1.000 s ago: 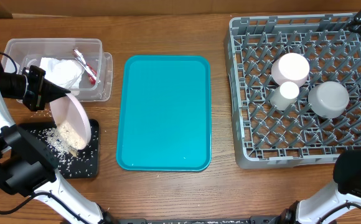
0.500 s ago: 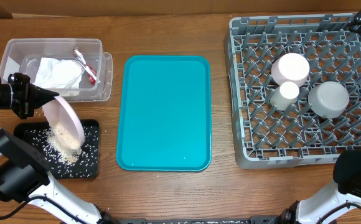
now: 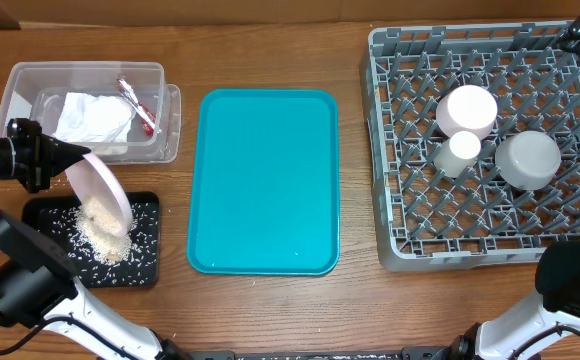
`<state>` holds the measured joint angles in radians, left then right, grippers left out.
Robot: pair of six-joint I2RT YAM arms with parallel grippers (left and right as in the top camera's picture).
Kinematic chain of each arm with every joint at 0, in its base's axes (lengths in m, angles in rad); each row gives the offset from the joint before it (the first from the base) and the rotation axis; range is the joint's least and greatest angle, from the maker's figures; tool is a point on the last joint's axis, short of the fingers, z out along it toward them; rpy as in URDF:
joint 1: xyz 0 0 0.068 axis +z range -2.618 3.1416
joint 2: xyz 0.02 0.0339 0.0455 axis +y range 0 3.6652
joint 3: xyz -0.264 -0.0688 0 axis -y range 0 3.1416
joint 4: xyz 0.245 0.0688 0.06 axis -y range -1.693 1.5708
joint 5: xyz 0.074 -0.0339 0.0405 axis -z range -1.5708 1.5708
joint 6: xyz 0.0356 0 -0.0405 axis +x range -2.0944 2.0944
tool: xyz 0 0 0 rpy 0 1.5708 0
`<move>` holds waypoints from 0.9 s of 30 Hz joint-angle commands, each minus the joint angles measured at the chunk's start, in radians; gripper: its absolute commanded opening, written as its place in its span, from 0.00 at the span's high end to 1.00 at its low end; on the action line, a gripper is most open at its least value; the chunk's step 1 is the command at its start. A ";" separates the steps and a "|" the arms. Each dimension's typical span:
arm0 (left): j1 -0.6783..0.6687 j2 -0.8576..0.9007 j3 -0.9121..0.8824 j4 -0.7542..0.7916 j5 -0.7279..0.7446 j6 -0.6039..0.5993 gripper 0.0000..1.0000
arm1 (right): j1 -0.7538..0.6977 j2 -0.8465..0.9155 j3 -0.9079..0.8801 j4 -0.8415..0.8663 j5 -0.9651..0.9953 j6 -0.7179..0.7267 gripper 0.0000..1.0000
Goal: Sort waste into correct bins and load items into the dishwasher
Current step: 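Tilt the plate with the left gripper to pour rice onto the black tray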
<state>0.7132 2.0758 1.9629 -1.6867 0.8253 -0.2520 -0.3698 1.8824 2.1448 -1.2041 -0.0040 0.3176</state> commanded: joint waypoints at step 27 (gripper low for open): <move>0.042 -0.058 -0.017 -0.003 0.034 -0.042 0.96 | -0.002 -0.005 0.003 0.005 -0.005 0.005 0.00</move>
<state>0.7399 2.0644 1.9541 -1.6867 0.9592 -0.2344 -0.3698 1.8824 2.1448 -1.2037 -0.0036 0.3176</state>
